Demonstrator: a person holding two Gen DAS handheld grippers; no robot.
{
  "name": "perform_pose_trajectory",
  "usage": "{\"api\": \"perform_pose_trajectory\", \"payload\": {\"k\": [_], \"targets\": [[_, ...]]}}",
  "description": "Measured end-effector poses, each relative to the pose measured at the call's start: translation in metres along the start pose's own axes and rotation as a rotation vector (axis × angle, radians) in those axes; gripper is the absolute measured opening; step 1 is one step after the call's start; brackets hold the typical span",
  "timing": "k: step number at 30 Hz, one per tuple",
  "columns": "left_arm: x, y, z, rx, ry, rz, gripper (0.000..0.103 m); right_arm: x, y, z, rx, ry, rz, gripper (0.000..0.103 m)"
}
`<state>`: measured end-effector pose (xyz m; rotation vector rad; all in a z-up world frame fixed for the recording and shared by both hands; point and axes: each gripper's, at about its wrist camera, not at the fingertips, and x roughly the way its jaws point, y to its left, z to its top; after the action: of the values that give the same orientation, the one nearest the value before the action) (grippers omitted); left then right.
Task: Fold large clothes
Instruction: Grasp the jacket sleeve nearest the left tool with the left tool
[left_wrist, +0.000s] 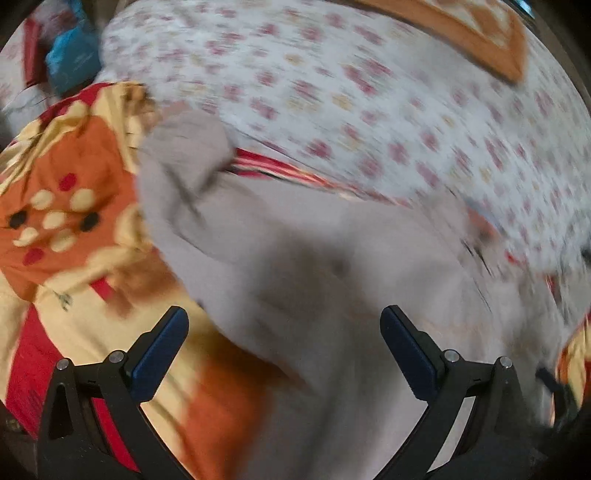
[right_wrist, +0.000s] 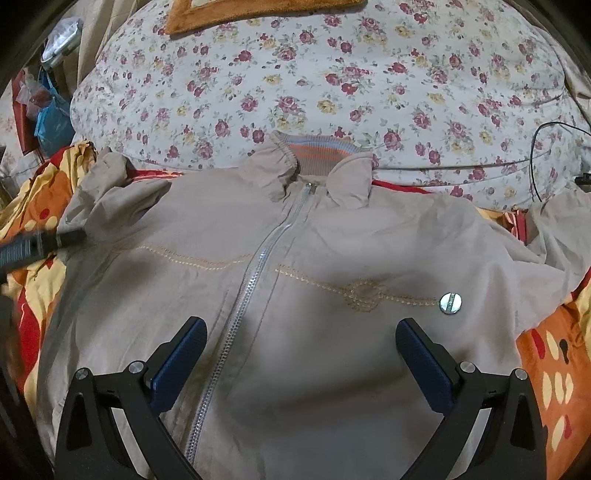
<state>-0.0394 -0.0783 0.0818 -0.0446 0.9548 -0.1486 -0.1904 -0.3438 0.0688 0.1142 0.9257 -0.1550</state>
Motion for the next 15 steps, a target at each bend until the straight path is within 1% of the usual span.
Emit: {"api": "perform_pose_trajectory", "payload": {"k": [4,5,6,7,10,12,13,15], "targets": [[0.022,0.048,0.039,-0.071,-0.015,0.074,0.103,0.002,0.004,-0.002,-0.014,0.015,0.023,0.103],[0.032,0.065,0.051,-0.101,-0.02,0.103,0.103,0.002,0.005,-0.003,-0.017,0.017,0.024,0.103],[0.038,0.075,0.058,-0.125,-0.024,0.116,0.103,0.003,0.006,-0.003,-0.023,0.021,0.024,0.103],[0.05,0.094,0.069,-0.176,-0.032,0.124,0.103,0.005,0.007,-0.004,-0.026,0.025,0.025,0.103],[0.077,0.13,0.089,-0.302,-0.019,0.121,0.103,0.006,0.007,-0.005,-0.024,0.03,0.035,0.103],[0.097,0.153,0.098,-0.404,-0.002,0.093,0.101,0.008,0.007,-0.005,-0.024,0.037,0.043,0.103],[0.108,0.166,0.102,-0.475,-0.004,0.071,0.098,0.009,0.007,-0.005,-0.024,0.042,0.046,0.103],[0.119,0.174,0.106,-0.541,-0.012,0.041,0.097,0.014,0.006,-0.005,-0.023,0.056,0.053,0.103]]}}
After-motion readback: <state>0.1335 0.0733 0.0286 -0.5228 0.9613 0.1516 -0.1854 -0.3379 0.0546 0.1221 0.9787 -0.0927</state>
